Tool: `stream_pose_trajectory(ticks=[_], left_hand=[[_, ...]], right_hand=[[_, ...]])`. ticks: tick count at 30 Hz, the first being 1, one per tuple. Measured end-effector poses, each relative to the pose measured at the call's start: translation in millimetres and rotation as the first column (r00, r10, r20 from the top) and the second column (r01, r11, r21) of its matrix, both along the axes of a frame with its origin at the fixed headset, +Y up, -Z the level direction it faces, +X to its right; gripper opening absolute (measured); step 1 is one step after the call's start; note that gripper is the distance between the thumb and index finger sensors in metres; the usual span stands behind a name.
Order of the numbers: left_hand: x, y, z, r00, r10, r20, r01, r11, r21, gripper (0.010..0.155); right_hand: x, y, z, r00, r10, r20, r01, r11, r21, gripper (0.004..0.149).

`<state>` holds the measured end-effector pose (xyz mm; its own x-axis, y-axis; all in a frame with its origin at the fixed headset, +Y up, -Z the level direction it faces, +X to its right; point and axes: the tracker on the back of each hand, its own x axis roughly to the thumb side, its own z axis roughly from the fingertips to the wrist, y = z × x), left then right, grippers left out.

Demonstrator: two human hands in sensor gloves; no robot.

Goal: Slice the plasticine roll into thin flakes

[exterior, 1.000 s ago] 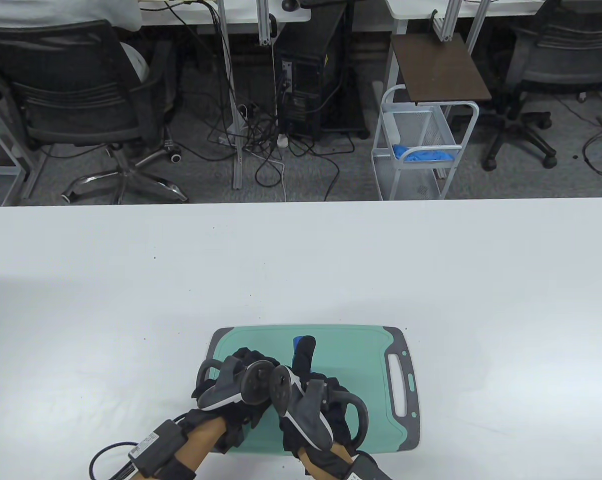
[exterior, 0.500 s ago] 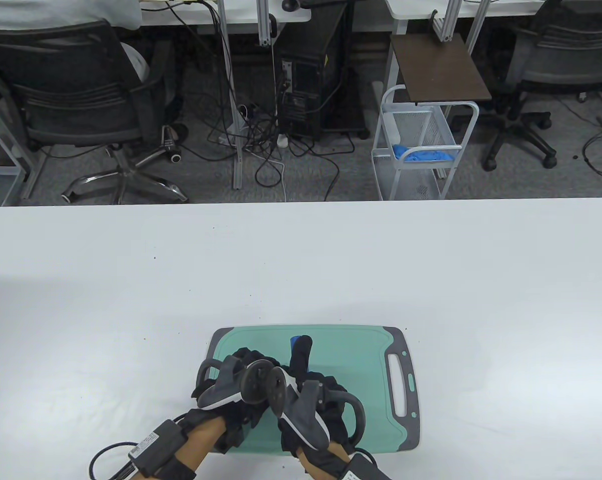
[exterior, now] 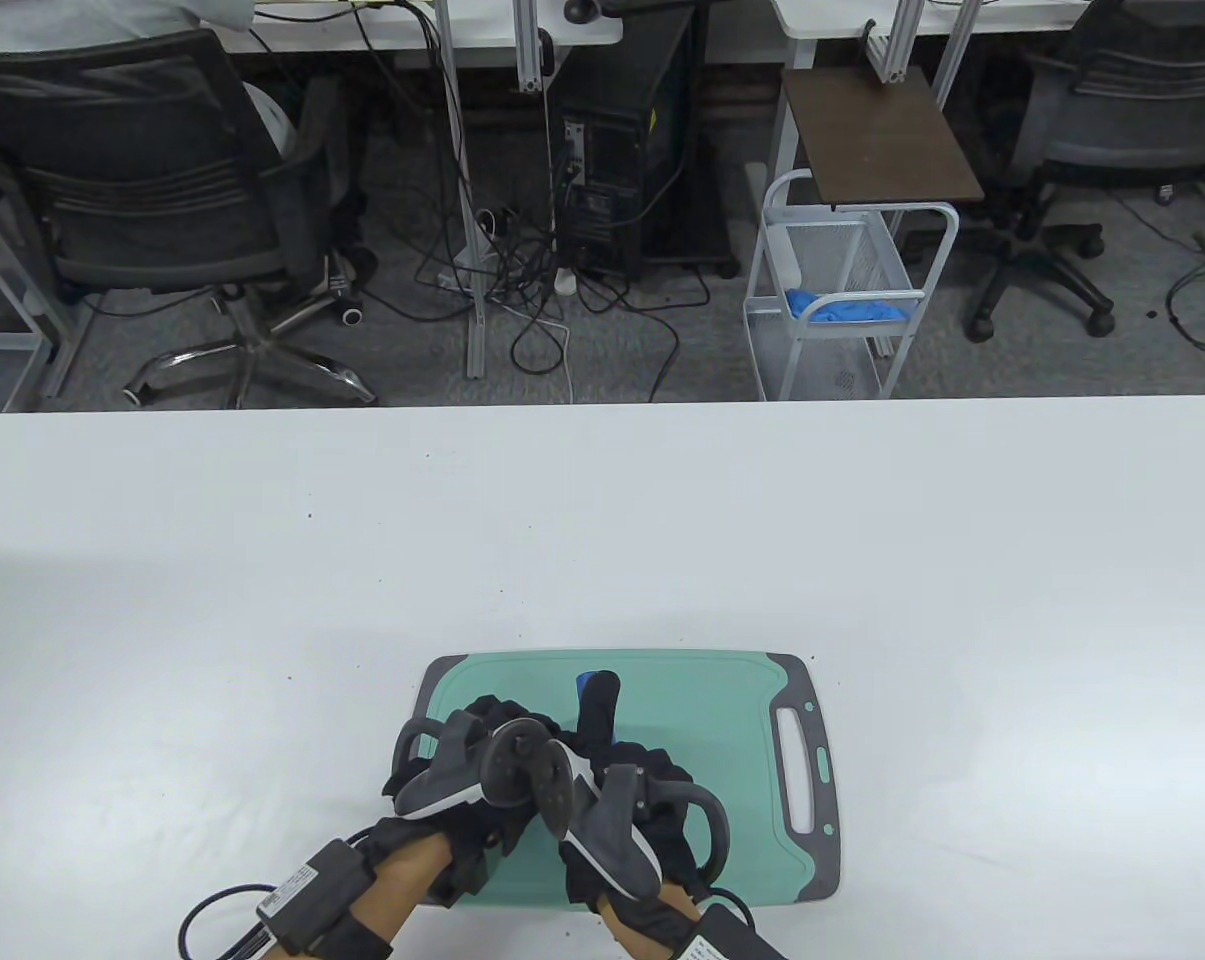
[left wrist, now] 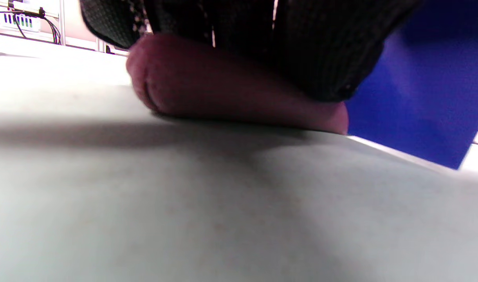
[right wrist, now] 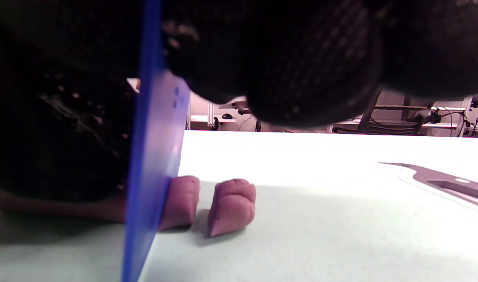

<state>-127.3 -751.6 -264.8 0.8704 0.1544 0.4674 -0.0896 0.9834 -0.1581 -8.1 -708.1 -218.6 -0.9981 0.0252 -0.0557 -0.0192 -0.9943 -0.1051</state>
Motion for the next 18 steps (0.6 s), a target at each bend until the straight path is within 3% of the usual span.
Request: stream_pose_trajectory(ticks=[18], left_hand=[[-3, 0, -2, 1.000, 0.007, 0.003, -0.007, 1.000, -0.013, 0.048]], right_hand=[[1, 0, -11, 1.000, -0.005, 0.004, 0.005, 1.000, -0.019, 0.083]])
